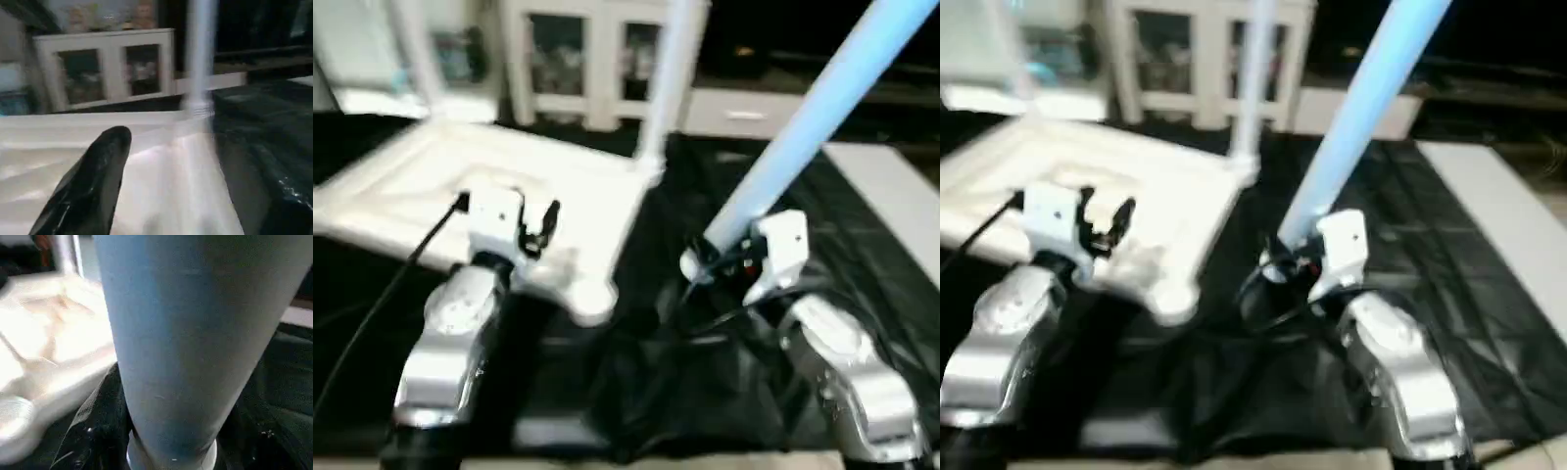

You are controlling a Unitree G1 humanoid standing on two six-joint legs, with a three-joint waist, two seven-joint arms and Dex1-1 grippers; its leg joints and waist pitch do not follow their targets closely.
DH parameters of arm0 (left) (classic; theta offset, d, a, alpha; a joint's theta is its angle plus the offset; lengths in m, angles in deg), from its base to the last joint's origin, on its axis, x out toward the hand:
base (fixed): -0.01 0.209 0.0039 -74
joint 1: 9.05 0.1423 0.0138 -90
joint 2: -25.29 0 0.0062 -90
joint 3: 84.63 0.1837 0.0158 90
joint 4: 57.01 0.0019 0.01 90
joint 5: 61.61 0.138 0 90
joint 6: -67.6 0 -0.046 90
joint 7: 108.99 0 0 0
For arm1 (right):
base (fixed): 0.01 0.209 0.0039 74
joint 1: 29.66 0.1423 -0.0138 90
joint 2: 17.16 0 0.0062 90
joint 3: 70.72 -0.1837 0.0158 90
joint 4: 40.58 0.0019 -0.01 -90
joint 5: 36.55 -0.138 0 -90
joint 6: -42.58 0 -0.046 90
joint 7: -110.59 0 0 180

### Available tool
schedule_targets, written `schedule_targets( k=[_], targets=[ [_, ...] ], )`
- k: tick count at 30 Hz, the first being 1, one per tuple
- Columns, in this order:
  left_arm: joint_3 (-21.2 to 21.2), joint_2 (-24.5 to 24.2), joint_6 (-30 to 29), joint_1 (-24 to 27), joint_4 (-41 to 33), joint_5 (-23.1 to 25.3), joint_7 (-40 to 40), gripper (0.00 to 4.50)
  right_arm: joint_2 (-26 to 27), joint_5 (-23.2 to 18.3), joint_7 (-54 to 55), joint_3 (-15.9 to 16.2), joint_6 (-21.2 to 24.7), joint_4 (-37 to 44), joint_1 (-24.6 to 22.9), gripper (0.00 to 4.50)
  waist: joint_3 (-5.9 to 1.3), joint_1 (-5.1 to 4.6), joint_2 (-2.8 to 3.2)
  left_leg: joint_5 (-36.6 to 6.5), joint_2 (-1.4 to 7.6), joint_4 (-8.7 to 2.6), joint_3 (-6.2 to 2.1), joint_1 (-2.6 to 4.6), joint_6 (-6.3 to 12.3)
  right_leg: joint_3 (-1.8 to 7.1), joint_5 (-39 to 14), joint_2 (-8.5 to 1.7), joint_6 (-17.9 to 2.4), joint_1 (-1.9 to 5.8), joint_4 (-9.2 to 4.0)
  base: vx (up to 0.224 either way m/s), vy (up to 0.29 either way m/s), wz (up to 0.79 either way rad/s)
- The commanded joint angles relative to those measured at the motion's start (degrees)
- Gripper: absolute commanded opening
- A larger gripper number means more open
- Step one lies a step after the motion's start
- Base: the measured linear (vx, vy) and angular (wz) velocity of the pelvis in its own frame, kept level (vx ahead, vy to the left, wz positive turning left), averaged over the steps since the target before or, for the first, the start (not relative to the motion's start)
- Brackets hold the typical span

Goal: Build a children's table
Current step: Pick table leg

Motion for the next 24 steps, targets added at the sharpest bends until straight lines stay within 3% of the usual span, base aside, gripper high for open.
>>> schedule_targets(
  k=[1, 2, 3, 4, 5, 6, 7, 8, 9, 10, 11, 12, 13, 14, 15, 16, 17, 19, 20, 21, 23, 24],
  targets=[
    [-1.7, -1.4, -0.3, 0.3, -1.0, 0.3, 0.3, 3.21, 0.6, 0.2, -0.8, 0.9, -0.6, 1.0, 1.3, 1.89, -2.54, 2.51, 0.33, 3.0, 2.52, -0.94, -0.87, -4.73, -0.78, 1.39, -16.5, -12.95, -1.0, 7.34, -9.92, 0.108, -0.044, 0.33],
    [-1.8, -1.4, -0.5, 0.4, -1.0, 0.4, 0.4, 3.21, 1.4, -0.9, -0.5, 0.1, -0.1, 0.9, 1.2, 1.89, -1.66, 2.02, 1.74, 5.0, 3.66, -3.45, -0.75, -4.25, 0.10, -2.00, -23.0, -11.71, -5.5, 7.72, -11.50, 0.092, 0.009, 0.47],
    [-1.8, -1.4, -0.5, 0.4, -1.1, 0.4, 0.3, 3.21, 1.8, -1.2, -0.1, -0.3, -0.1, 1.0, 1.2, 1.89, -1.40, 1.95, 2.75, 4.2, 3.96, -4.84, -0.54, -3.55, 0.66, -3.42, -25.8, -10.64, -6.9, 8.61, -12.11, 0.050, 0.026, 0.26],
    [-2.0, -1.3, -0.5, 0.5, -1.1, 0.3, 0.3, 3.21, 1.9, -1.1, 0.0, -0.3, 0.0, 1.1, 1.0, 1.89, -1.02, -0.83, 4.53, -7.4, 7.56, -10.72, -2.41, 1.72, -3.84, -4.66, -22.2, -2.13, -6.6, 5.35, -7.03, 0.091, 0.075, 0.26],
    [-2.1, -1.2, -0.7, 0.5, -1.1, 0.2, 0.4, 3.21, 1.7, -0.8, -0.1, 0.0, 0.0, 1.4, 0.9, 1.89, -1.46, -1.37, 5.45, -20.5, 9.29, -13.35, -4.64, 4.86, -3.64, -3.51, -13.1, 1.06, -7.0, 2.36, -1.28, 0.111, 0.072, 0.08],
    [-2.1, -1.2, -1.0, 0.7, -1.1, 0.0, 0.1, 3.21, 1.4, -0.8, -0.4, 0.2, -0.2, 1.6, 0.7, 1.89, -2.39, -1.13, 5.48, -19.0, 10.49, -13.20, -6.59, 7.64, -1.17, -1.67, -6.6, 0.50, -5.6, -0.16, 0.98, 0.180, 0.084, 0.15],
    [-2.0, -1.2, -1.1, 0.8, -1.1, -0.1, -0.2, 3.21, 1.4, -1.0, -0.6, 0.1, -0.2, 1.6, 0.6, 1.89, -2.31, -1.48, 5.28, -13.6, 10.27, -12.45, -6.55, 7.78, 1.21, -1.09, -3.8, 0.35, -4.4, -1.39, 1.51, 0.139, 0.035, 0.14],
    [-1.7, -1.3, -1.0, 1.2, -1.0, -1.0, -1.4, 3.21, 1.1, -1.8, -1.3, -0.3, -0.5, 1.8, 0.4, 1.89, -2.52, -1.20, 4.47, 3.1, 9.25, -10.54, -5.88, 7.08, 7.94, 0.09, 1.1, -0.39, -2.2, -2.77, 1.68, 0.123, 0.019, 0.12],
    [-1.7, -1.3, -1.0, 1.2, -1.0, -1.1, -1.6, 3.21, 1.1, -1.9, -1.3, -0.3, -0.5, 1.8, 0.4, 1.89, -2.49, -1.05, 3.72, 10.2, 8.40, -9.60, -4.85, 6.20, 10.33, 1.07, 5.3, -1.14, -1.7, -3.04, 0.49, 0.095, -0.001, 0.09],
    [-1.3, -2.0, -0.3, 1.7, -0.8, -2.4, -3.7, 3.21, 0.5, -2.6, -2.6, -0.4, -0.7, 2.1, 0.1, 1.89, -2.77, -0.27, 1.29, 18.0, 4.47, -7.12, -1.22, 2.09, 8.55, 3.84, 16.7, -3.97, -2.4, -0.48, -3.74, 0.095, -0.001, 0.09],
    [-0.7, -3.1, 0.7, 2.1, -0.4, -3.8, -6.7, 3.47, 0.1, -3.3, -3.8, -0.6, -0.7, 2.5, 0.1, 1.89, -3.92, 1.09, 0.06, 19.5, 2.03, -6.24, 0.13, -1.02, 4.89, 5.93, 29.7, -5.31, -5.6, 3.25, -2.32, 0.073, -0.027, 0.03],
    [0.1, -4.4, 1.4, 2.6, -0.3, -6.0, -11.3, 3.47, -0.2, -4.2, -4.7, -0.9, -0.7, 2.8, 0.1, 1.89, -3.74, 1.32, 0.12, 20.1, 2.54, -7.21, -0.20, -1.90, 3.16, 5.74, 35.8, -5.50, -5.7, 3.83, -1.85, 0.000, 0.000, 0.00],
    [1.6, -6.6, 1.7, 3.0, 0.1, -6.4, -15.4, 3.55, -0.2, -5.2, -5.8, -1.4, -0.2, 2.9, 0.2, 1.89, -4.25, 1.54, 0.28, 21.2, 2.68, -7.50, -0.05, -1.56, 1.04, 4.93, 45.0, -4.34, -6.3, 3.69, -0.92, 0.000, 0.000, 0.00],
    [2.2, -7.6, 1.9, 3.0, 0.3, -6.5, -17.1, 3.55, -0.3, -5.5, -6.3, -1.5, 0.0, 3.0, 0.2, 1.89, -3.78, 1.22, 1.19, 18.2, 3.09, -8.12, -0.11, -1.16, -0.88, 4.16, 41.6, -3.49, -7.9, 3.21, -1.20, 0.000, 0.000, 0.00],
    [4.6, -11.0, 2.5, 3.3, 0.9, -6.3, -23.0, 3.55, -0.7, -6.8, -7.8, -1.7, 0.6, 3.1, 0.4, 1.89, -3.41, 1.12, 1.74, 15.5, 3.45, -8.50, -0.23, -0.79, -1.58, 3.87, 36.4, -3.24, -8.9, 2.88, -1.69, 0.000, 0.000, 0.00],
    [6.1, -13.4, 2.6, 3.4, 1.6, -5.8, -26.8, 3.75, -1.2, -7.4, -8.8, -1.5, 0.8, 3.1, 0.6, 1.89, -3.02, 0.73, 1.97, 9.2, 4.27, -9.23, -0.27, -0.25, -2.80, 3.74, 23.9, -2.93, -10.7, 2.62, -2.41, 0.000, 0.000, 0.00],
    [7.2, -15.5, 3.2, 3.1, 2.8, -5.0, -29.4, 3.75, -1.7, -8.1, -10.0, -1.3, 1.6, 3.2, 0.7, 1.89, -2.58, 0.60, 2.76, 4.2, 4.59, -9.80, -0.20, 0.38, -3.88, 3.77, 14.3, -2.63, -12.3, 2.22, -3.13, 0.000, 0.000, 0.00],
    [8.1, -18.5, 3.6, 1.9, 5.7, -4.9, -35.0, 3.98, -3.1, -9.3, -12.7, -0.8, 1.8, 3.2, 1.0, 1.89, -2.06, 0.48, 3.05, -2.7, 5.39, -10.70, -0.05, 0.73, -5.51, 3.87, 4.7, -2.84, -13.4, 2.14, -3.77, -0.028, -0.004, 0.00],
    [8.3, -19.7, 3.9, 0.9, 7.4, -5.2, -37.7, 3.98, -3.8, -9.9, -13.8, -0.7, 2.0, 3.2, 1.1, 1.89, -1.63, 0.55, 3.08, -7.5, 5.51, -11.05, 0.42, 1.15, -6.80, 4.09, -1.2, -2.89, -13.7, 1.54, -4.36, -0.070, 0.002, 0.04],
    [8.5, -20.2, 3.9, 0.3, 8.0, -5.3, -39.0, 3.98, -4.1, -10.1, -14.4, -0.7, 2.1, 3.2, 1.1, 1.89, -1.37, 0.46, 2.96, -9.6, 5.47, -11.27, 0.54, 1.13, -7.33, 4.22, -4.2, -2.90, -13.5, 1.47, -4.68, -0.103, 0.003, 0.05],
    [10.1, -23.2, 4.7, -3.1, 12.1, -5.5, -45.6, 4.28, -6.0, -11.0, -17.5, -0.5, 2.2, 3.0, 1.5, 1.89, -0.78, 0.79, 3.08, -15.5, 5.43, -11.77, 0.85, 1.50, -9.12, 4.60, -15.7, -3.31, -11.2, 1.03, -5.92, -0.068, 0.000, 0.03],
    [11.3, -24.8, 5.8, -5.1, 14.7, -4.8, -48.4, 4.37, -7.2, -11.2, -19.4, -0.2, 2.1, 2.8, 1.8, 1.89, -0.88, 1.02, 3.16, -16.1, 5.52, -11.73, 0.94, 1.74, -9.60, 4.67, -17.3, -3.45, -10.7, 0.83, -6.02, -0.060, -0.007, 0.01]
  ],
)
